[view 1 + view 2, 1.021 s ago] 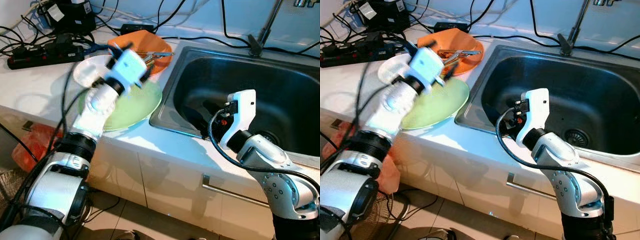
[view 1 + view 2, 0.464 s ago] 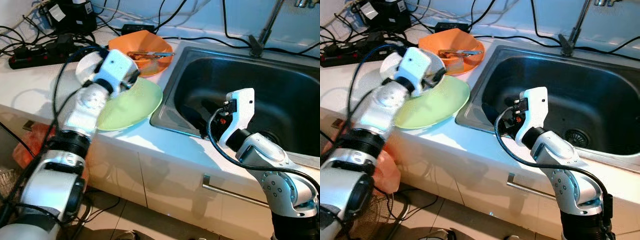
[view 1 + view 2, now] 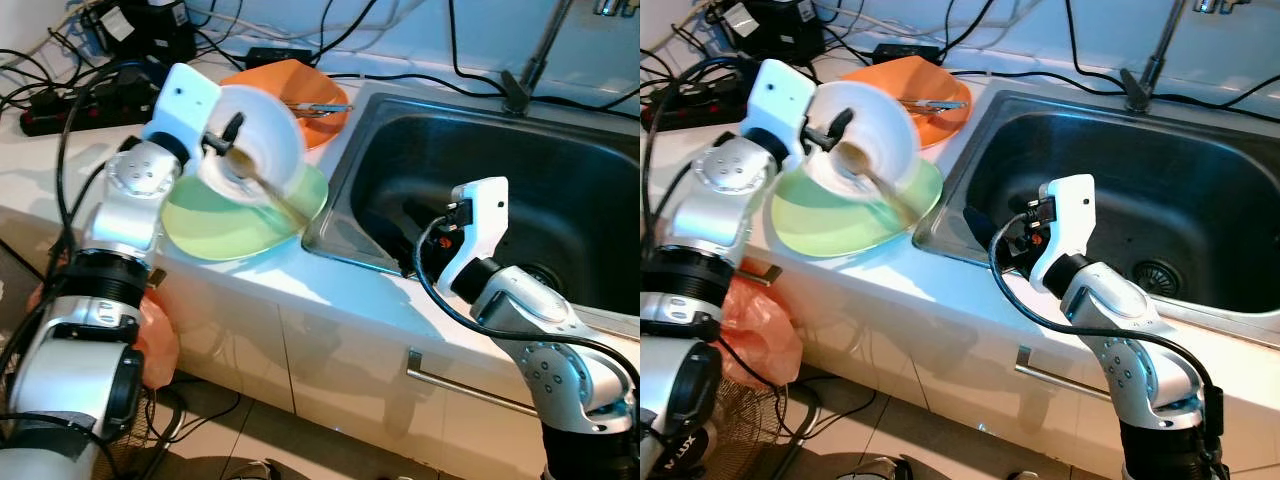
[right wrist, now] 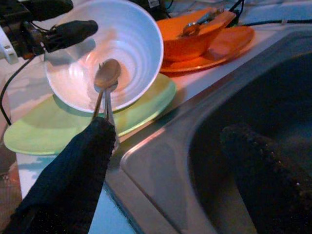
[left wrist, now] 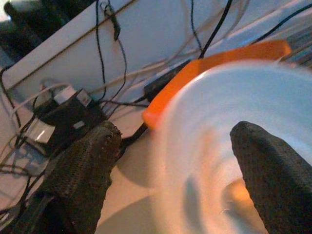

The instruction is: Kitchen organization

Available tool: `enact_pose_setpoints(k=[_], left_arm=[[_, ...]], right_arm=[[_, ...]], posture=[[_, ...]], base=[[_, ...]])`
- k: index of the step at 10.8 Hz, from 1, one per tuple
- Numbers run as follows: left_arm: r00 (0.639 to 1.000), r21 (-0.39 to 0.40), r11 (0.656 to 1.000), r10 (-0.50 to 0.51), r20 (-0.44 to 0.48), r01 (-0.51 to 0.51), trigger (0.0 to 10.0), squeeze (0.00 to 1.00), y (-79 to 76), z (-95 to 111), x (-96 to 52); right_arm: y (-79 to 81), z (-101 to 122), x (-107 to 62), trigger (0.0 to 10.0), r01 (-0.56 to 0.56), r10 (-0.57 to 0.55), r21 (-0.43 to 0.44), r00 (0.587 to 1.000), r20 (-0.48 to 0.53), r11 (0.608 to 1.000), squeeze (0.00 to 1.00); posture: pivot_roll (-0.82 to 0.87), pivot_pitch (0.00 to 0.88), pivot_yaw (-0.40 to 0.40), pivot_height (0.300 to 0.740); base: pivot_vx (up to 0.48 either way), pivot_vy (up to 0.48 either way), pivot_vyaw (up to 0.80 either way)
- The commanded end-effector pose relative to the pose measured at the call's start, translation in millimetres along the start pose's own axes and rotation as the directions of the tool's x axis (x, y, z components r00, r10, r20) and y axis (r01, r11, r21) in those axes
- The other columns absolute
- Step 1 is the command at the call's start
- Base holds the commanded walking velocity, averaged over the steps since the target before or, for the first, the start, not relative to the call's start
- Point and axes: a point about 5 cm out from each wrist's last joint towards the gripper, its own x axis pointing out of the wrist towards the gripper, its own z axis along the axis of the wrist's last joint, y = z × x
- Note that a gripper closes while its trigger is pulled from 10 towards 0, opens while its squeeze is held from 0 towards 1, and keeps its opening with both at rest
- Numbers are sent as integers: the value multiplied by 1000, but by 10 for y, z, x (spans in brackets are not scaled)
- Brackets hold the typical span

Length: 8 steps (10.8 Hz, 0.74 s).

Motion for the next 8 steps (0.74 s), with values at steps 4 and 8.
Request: enact_pose_setpoints(k=[4, 8], left_arm=[[1000, -29, 999, 19, -11, -19, 10000, 0, 121, 65, -10], [999, -106, 994, -23, 23, 26, 10000, 0, 6, 143, -40]], right_arm=[[-4, 50, 9, 10000, -3, 3, -26, 1000, 13, 1000, 0], [-19, 49, 16, 10000, -5, 5, -32, 1000, 8, 999, 0]], posture=[[40, 79, 23, 740], [42, 78, 18, 740]], base=[[0, 0, 0], [0, 0, 0]])
